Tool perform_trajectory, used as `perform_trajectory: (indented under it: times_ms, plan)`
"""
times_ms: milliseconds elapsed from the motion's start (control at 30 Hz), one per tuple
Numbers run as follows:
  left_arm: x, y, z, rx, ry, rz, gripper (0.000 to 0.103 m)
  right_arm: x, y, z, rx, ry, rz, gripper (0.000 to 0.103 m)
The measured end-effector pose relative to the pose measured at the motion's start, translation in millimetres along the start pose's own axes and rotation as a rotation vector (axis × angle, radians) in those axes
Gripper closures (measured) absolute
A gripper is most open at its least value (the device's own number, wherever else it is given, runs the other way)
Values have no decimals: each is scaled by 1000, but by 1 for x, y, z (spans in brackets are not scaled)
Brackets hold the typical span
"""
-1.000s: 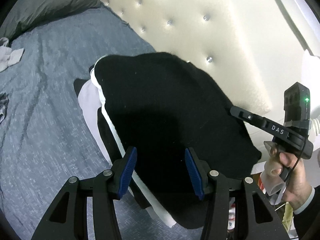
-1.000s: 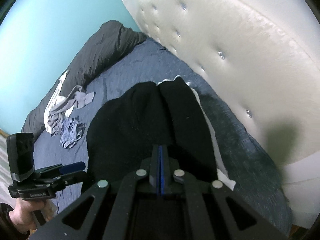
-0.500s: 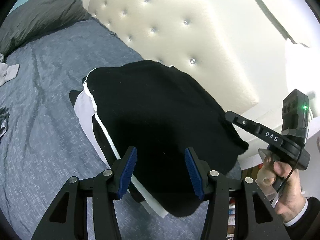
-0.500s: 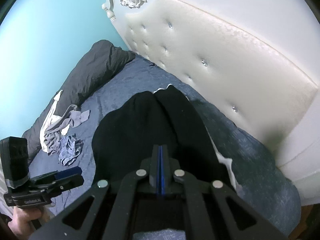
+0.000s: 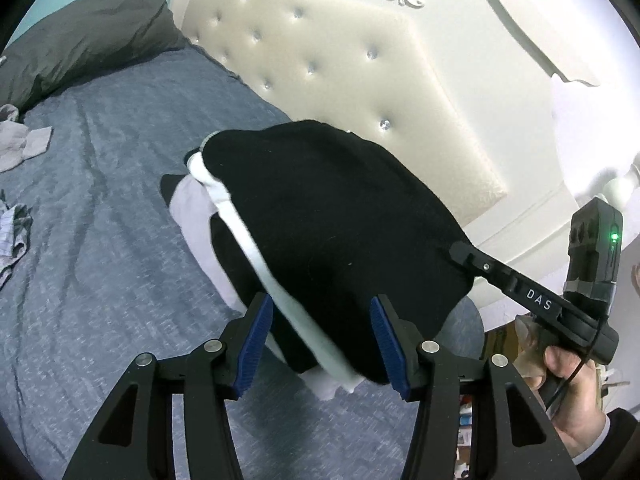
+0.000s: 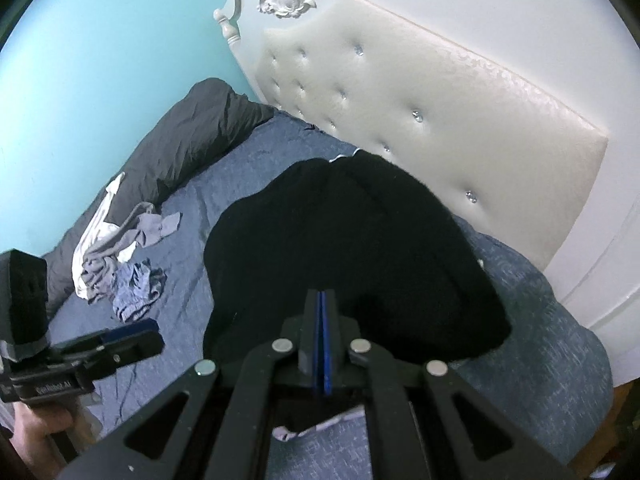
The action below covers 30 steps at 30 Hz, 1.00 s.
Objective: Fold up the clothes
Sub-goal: 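Lower the folded black top onto the stack of folded clothes with both tools, then open both tools and pull them back from the stack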
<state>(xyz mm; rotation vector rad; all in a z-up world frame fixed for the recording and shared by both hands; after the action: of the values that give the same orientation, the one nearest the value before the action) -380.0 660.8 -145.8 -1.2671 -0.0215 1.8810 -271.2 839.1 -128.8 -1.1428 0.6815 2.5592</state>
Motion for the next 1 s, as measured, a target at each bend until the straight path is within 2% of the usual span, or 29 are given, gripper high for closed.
perform_trajectory:
  times_ms: [233, 400, 1000]
  plan:
    - [-15, 13, -14, 12, -27, -4, 44, -7, 13, -20, 22, -43, -64, 100]
    - [-26, 22, -24, 21, -46, -6, 44, -13, 24, -34, 27, -76, -75, 100]
    - [-61, 26, -64, 89, -115, -9, 42, -35, 43, -95, 21, -100, -172, 98]
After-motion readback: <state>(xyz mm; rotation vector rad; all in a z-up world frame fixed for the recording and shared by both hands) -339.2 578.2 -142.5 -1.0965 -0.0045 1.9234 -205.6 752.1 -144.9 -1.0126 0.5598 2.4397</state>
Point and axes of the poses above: each gripper's, at about its wrist camera, not at the fingertips, and x roughly the way its jaws point, y to its left, z to its top, the point moved 8 cm from there along x, roughly the way its jaws point, and after that the axes turned 3 degrees about y, right-handed, at the moved point
